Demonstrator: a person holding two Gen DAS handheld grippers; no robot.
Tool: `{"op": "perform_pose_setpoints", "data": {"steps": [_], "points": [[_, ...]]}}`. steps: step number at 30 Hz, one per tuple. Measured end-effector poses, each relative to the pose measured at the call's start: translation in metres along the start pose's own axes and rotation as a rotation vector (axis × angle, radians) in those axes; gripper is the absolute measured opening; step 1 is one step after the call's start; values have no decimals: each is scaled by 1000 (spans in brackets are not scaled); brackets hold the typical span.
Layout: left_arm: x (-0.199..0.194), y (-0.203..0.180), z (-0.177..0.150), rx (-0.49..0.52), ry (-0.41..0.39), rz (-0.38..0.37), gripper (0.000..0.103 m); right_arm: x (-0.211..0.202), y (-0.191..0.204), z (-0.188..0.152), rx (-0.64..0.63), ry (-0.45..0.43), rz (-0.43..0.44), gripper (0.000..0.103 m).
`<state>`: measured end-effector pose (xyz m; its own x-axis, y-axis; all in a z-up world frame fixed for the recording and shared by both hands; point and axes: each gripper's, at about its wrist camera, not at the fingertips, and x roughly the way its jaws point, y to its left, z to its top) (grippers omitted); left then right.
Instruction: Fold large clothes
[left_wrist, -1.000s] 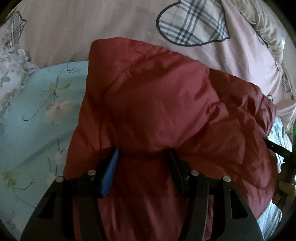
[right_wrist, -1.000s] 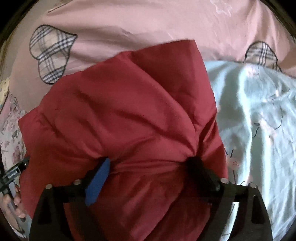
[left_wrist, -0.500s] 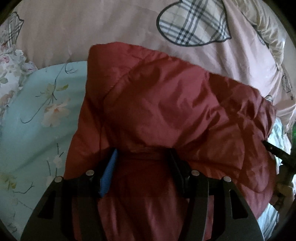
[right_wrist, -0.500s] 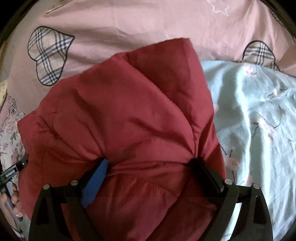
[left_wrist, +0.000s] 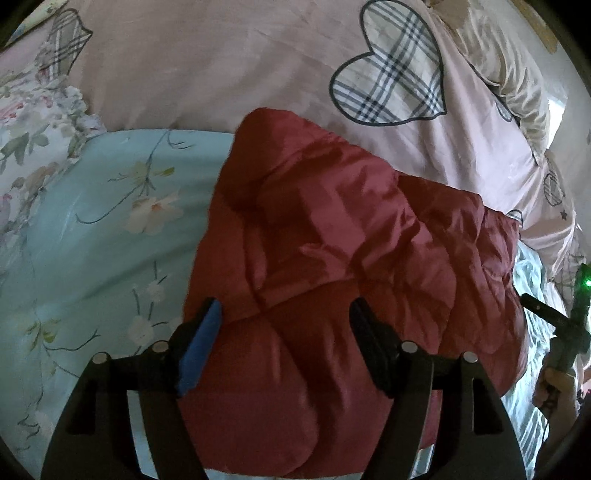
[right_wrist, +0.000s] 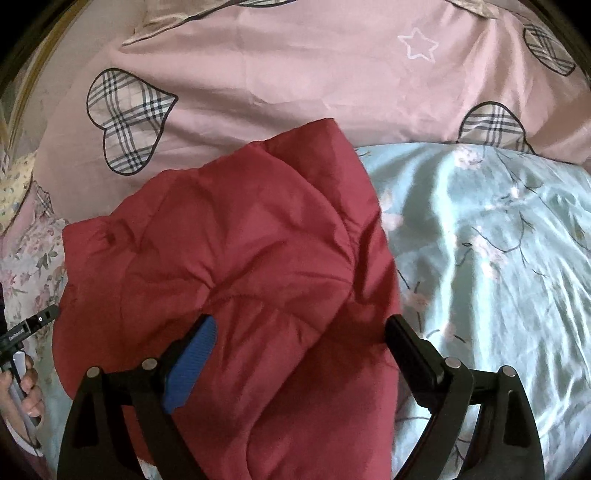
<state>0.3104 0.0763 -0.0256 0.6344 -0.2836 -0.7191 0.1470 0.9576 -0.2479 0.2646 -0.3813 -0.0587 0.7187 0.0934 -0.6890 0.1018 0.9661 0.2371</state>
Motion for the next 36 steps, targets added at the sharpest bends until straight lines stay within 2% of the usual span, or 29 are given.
{"op": "perform_pose_setpoints", "data": {"steps": [5,10,14,16,19,24,29,33,36], "points": [[-7,13,-3,-36,-19,1,72,-4,-3,-4,6,4,11,93],[-6,31,-5,-81,-13,-15,79,-9,-18,-7,45,1,23,94],[3,57,-8,-196,8,-114,82,-3,-43,-9,139,16,52,94],[10,64,-10,-233,19,-134,82,3,-53,-11,183,33,77,94],[22,69,-12,-261,50,-164,82,18,-65,-15,250,73,135,94],[40,73,-13,-324,87,-266,82,35,-79,-21,357,101,250,94],[53,74,-14,-369,124,-351,84,43,-83,-22,400,111,324,96],[69,72,-14,-400,161,-419,87,54,-86,-27,442,142,415,96],[83,70,-16,-424,196,-459,92,58,-82,-26,439,152,440,96]]}}
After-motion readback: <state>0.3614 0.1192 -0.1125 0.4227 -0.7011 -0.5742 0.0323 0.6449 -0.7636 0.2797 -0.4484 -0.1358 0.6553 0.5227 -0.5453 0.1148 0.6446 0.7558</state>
